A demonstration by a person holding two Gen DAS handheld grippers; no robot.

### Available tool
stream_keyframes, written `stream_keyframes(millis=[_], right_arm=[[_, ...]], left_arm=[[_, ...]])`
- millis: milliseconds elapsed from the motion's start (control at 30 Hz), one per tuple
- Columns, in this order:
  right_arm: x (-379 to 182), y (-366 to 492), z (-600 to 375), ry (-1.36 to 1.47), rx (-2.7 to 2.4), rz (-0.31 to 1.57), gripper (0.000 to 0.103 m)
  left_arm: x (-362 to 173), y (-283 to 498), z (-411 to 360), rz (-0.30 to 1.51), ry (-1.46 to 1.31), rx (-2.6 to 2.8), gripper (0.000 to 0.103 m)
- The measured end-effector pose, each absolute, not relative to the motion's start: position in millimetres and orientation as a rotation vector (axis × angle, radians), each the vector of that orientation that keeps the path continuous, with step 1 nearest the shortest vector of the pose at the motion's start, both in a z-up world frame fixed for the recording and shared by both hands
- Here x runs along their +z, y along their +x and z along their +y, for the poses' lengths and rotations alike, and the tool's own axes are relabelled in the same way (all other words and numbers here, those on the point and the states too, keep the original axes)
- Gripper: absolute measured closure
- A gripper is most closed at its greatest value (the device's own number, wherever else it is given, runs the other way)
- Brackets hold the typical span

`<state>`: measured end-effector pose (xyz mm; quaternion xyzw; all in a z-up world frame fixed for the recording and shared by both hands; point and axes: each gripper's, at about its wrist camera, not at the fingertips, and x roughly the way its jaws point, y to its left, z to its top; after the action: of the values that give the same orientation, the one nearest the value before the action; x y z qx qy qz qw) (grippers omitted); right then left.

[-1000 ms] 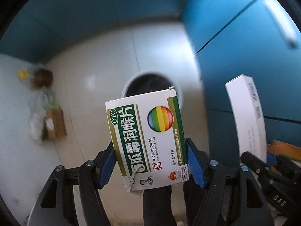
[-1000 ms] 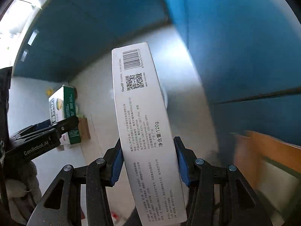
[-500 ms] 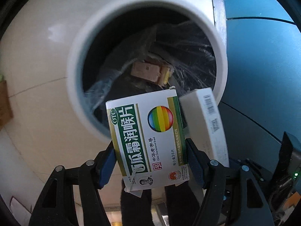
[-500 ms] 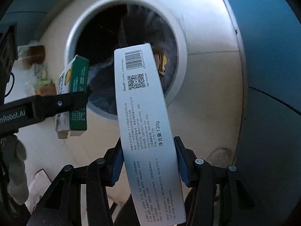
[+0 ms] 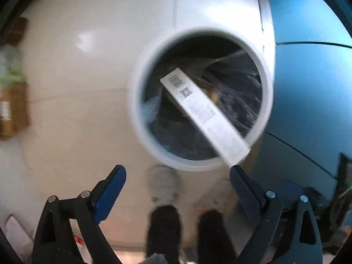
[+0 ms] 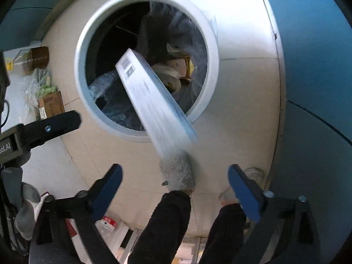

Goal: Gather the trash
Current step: 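Carry both boxes over the white bin and open both tools to drop them, then move both open tools back to the table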

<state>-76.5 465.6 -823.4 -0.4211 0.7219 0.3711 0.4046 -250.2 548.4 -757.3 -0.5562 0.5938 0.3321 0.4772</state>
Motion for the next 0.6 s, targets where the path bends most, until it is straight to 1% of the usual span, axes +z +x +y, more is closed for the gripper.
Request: stream_keyframes(millis=[133,300,600], right_arm=[[-779.8,-80.4,466.1,-1.048,0.953,1.729,0.003],[-708.6,-82.5,456.1,-0.995,0.954,1.629,0.002],[-546.9,-81.5,423.7,-0.874,1.006,1.524,0.002]], left_arm=[[-700.4,-257.1,541.0,1.455,-1.198,0.945,0.007],[-623.6,-260.0,521.9,1.445,-1.067,1.024,0.007],[-477.2,-260.5,478.3,1.344,-0.981,1.096,0.007]])
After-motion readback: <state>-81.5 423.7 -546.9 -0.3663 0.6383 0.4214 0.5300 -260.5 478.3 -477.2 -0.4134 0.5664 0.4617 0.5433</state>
